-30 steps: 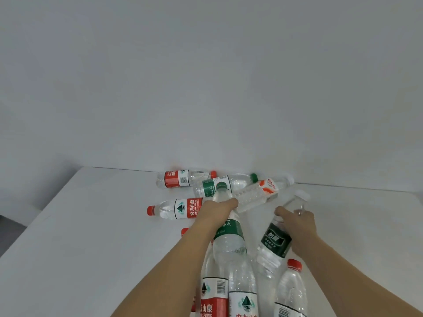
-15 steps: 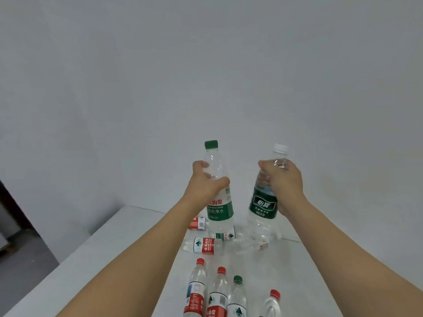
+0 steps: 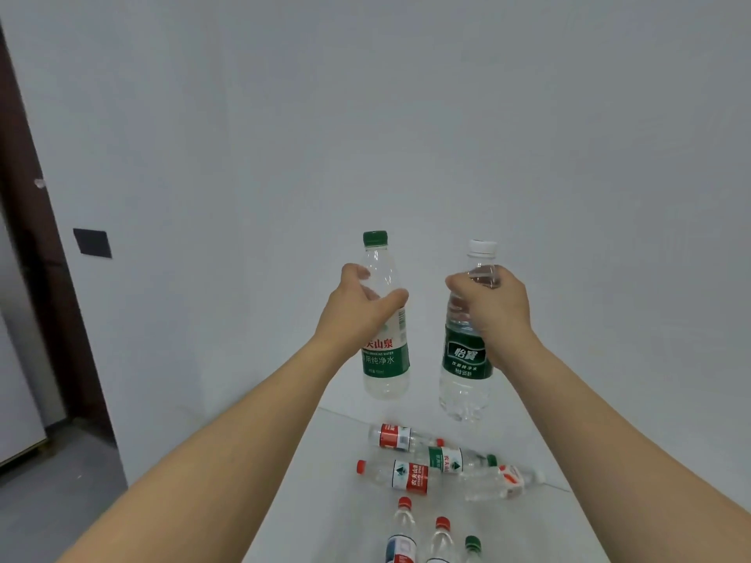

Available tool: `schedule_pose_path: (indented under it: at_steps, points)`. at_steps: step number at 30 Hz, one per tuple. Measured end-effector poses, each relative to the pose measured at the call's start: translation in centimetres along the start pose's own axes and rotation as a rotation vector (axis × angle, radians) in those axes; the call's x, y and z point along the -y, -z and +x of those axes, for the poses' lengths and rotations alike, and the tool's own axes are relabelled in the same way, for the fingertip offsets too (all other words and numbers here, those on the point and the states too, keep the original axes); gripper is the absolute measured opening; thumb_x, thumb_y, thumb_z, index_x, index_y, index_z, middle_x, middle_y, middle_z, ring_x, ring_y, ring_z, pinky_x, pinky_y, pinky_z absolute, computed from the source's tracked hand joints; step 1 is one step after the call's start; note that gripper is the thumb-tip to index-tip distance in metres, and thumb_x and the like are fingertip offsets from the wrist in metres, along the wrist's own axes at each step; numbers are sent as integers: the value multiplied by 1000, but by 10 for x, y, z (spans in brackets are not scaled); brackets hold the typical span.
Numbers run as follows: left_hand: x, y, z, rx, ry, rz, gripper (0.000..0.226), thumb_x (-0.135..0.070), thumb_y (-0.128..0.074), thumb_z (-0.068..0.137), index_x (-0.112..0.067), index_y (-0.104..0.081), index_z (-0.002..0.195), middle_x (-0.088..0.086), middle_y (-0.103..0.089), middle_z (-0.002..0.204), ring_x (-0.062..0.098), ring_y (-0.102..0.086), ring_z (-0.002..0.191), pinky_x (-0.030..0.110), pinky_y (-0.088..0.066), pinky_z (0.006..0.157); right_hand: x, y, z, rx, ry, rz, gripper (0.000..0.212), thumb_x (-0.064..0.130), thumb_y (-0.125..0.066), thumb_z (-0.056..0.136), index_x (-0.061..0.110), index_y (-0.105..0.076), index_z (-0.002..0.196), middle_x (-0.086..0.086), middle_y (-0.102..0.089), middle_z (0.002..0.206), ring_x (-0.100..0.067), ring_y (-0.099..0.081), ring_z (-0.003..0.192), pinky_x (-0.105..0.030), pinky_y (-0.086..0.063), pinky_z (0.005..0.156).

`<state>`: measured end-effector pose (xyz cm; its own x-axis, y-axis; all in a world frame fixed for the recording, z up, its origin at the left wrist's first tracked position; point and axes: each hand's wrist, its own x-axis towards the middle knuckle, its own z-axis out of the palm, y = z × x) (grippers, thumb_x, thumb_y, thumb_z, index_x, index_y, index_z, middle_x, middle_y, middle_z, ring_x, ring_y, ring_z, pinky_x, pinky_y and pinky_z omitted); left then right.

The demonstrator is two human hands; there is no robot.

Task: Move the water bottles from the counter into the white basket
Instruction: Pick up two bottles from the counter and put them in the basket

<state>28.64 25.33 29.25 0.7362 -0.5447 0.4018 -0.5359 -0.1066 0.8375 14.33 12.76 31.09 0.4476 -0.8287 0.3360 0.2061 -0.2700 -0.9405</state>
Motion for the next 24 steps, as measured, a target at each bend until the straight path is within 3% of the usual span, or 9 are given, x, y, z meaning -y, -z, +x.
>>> schedule_pose_path:
  at_steps: [5, 9, 13, 24]
  points:
    - [46, 75, 6, 34, 12, 82, 73, -60, -67, 68, -32, -35, 127, -9, -60, 104, 12, -65, 89, 42, -58, 78, -3, -87, -27, -1, -11, 19, 26, 36, -75, 58, 26, -65, 80, 7, -72, 72, -17, -72, 65, -41, -60, 70]
    - [84, 133, 15, 53, 37, 100, 73, -60, -66, 65, -33, -34, 125, -12, -59, 103, 13, -65, 90, 45, -58, 80, 0, -152, -44, 2, -28, 41, 27, 33, -76, 59, 25, -65, 83, 0, -73, 79, -24, -72, 74, -45, -60, 75]
    - [106, 178, 22, 34, 54, 102, 69, -59, -67, 66, -34, -35, 122, -12, -59, 103, 11, -65, 91, 45, -58, 83, 6, -195, -54, 12, -21, 45, 26, 31, -76, 59, 25, -65, 82, 4, -72, 72, -18, -71, 65, -41, -60, 70]
    - [156, 272, 42, -25, 63, 130, 70, -57, -69, 71, -27, -37, 126, -11, -58, 106, 12, -64, 92, 45, -58, 82, -7, -300, -79, 51, -16, 42, 28, 39, -76, 58, 25, -64, 80, 5, -72, 73, -17, -72, 65, -51, -59, 78]
